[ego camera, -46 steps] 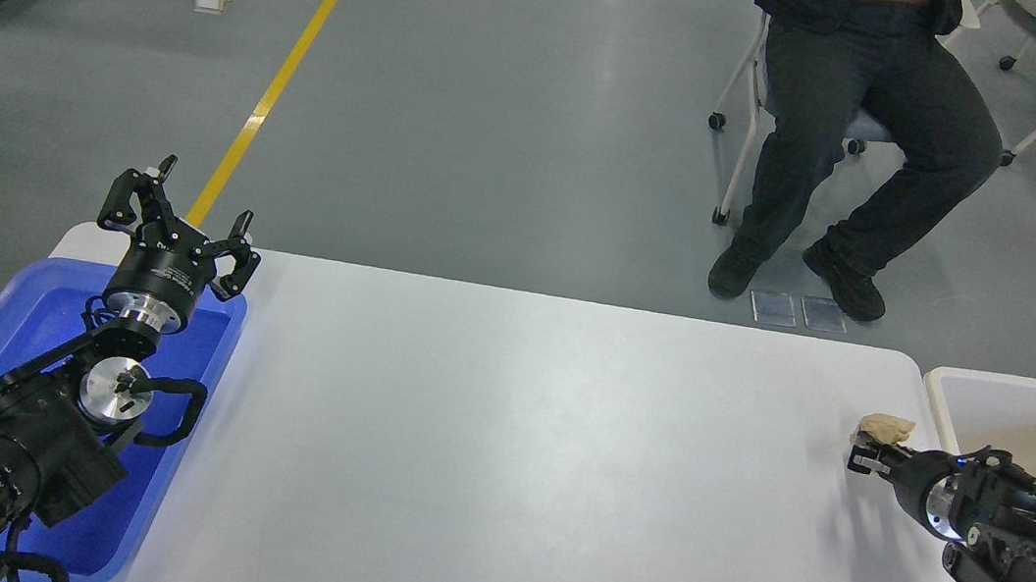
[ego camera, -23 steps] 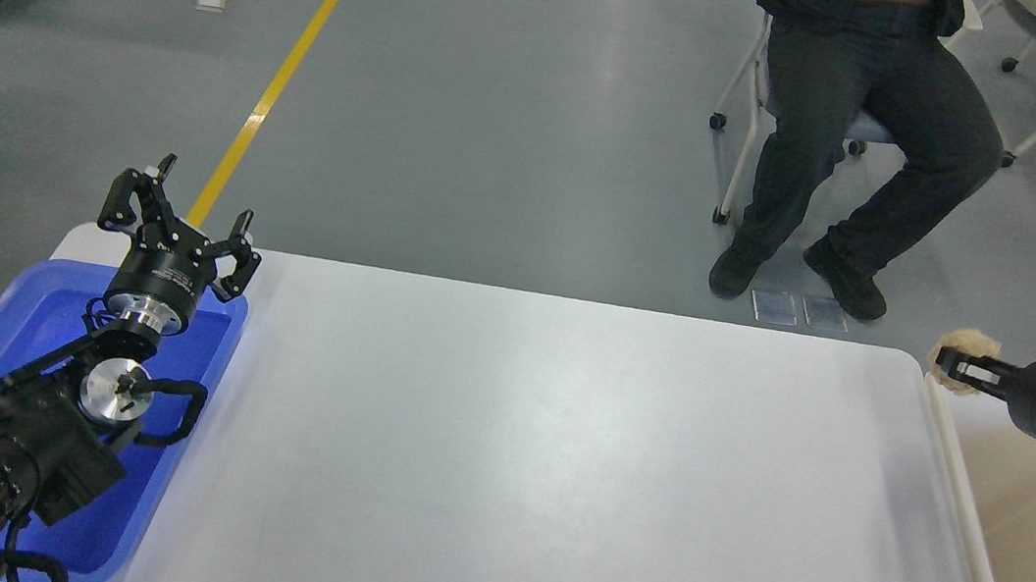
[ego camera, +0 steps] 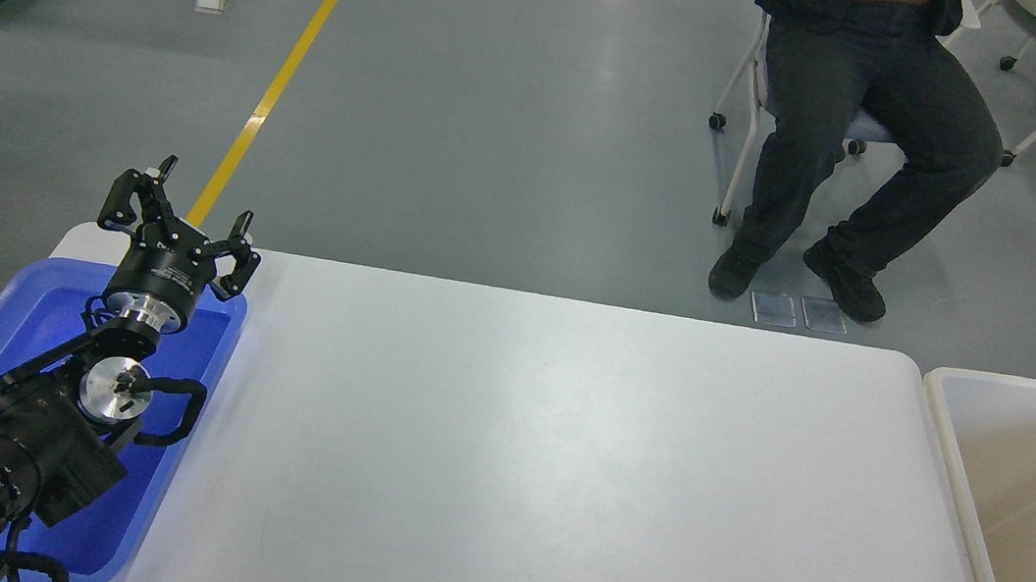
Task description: Tidy desktop
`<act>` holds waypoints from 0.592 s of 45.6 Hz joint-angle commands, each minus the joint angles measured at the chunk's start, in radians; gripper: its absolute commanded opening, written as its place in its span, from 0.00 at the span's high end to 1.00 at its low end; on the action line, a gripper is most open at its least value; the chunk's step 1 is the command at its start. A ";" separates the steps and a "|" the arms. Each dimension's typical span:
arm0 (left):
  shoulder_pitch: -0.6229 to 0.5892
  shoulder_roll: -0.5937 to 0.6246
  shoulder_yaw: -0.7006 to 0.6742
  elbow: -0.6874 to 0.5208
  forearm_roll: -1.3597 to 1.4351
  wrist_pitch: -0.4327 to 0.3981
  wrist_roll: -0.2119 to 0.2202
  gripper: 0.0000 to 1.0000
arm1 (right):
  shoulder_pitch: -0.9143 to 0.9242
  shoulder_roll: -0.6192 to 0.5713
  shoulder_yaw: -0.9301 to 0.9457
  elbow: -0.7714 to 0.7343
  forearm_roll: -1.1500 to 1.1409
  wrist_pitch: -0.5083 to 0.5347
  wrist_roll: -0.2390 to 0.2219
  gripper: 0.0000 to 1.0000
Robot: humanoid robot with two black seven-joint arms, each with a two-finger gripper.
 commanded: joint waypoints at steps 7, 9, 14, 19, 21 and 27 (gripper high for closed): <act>0.000 0.000 0.000 -0.001 0.000 0.000 0.000 0.00 | -0.128 0.071 0.015 -0.230 0.314 -0.110 -0.098 1.00; 0.000 0.000 0.000 -0.001 0.000 0.000 0.000 0.00 | -0.156 0.083 0.015 -0.244 0.396 -0.133 -0.116 1.00; 0.000 0.000 0.000 -0.001 0.000 0.000 0.000 0.00 | -0.233 0.126 0.021 -0.293 0.587 -0.215 -0.164 1.00; 0.000 0.000 0.000 0.001 0.000 0.000 0.000 0.00 | -0.315 0.187 0.037 -0.354 0.735 -0.255 -0.196 1.00; 0.000 0.000 0.000 0.001 0.000 0.000 0.000 0.00 | -0.361 0.209 0.050 -0.380 0.775 -0.259 -0.203 1.00; 0.000 0.000 0.000 0.001 0.000 0.000 0.000 0.00 | -0.480 0.275 0.133 -0.434 0.796 -0.264 -0.205 1.00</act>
